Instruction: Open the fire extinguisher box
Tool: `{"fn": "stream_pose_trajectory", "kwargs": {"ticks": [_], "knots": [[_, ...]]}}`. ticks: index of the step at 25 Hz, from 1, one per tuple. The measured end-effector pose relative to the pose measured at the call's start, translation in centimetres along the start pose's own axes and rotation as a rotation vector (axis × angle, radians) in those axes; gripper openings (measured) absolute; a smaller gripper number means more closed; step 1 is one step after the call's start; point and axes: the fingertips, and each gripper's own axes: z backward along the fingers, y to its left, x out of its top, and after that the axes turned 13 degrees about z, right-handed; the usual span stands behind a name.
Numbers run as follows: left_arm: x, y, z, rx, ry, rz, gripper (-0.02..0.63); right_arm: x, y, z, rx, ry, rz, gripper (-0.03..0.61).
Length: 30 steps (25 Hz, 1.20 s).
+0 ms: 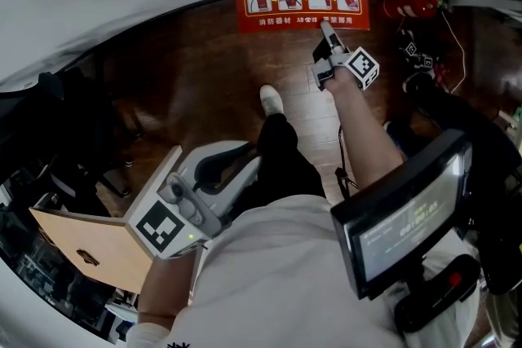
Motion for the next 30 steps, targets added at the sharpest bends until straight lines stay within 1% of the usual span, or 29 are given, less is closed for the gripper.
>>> {"fn": "stream_pose_trajectory", "kwargs": {"ticks": [4,9,12,17,21,26,30], "knots": [[0.6,-0.7,-0.4,-0.033,-0.028,-0.016,0.046,1.1,2.8,0.7,0.050,-0.023,-0.003,0.092],[0.7,-1.5,-0.4,-0.054,-0.008,-0.006,0.046,3.9,7.5,0.7,0.131,-0.060,0.012,0.092],[1.2,-1.8,-0.6,-0.064,-0.008,-0.005,0.046,5.9,10.0,-0.1,0.169,-0.069,0.027,0.097],[2.3,-1.8,-0.9,-0.077,-0.016,-0.010,0.046,9.1,13.7,-2.2,0.227,-0.086,0.052,0.080],[3.6,-1.0,-1.2,-0.065,-0.033,-0.010,0.046,11.7,15.5,-4.9,0.255,-0.107,0.071,0.061],[4.1,0.0,-1.3,-0.038,-0.036,-0.004,0.046,14.4,16.5,-7.9,0.281,-0.142,0.075,0.051],[4.9,0.6,-0.9,-0.023,-0.058,0.014,0.046,16.0,17.0,-10.1,0.278,-0.162,0.092,0.051]]}}
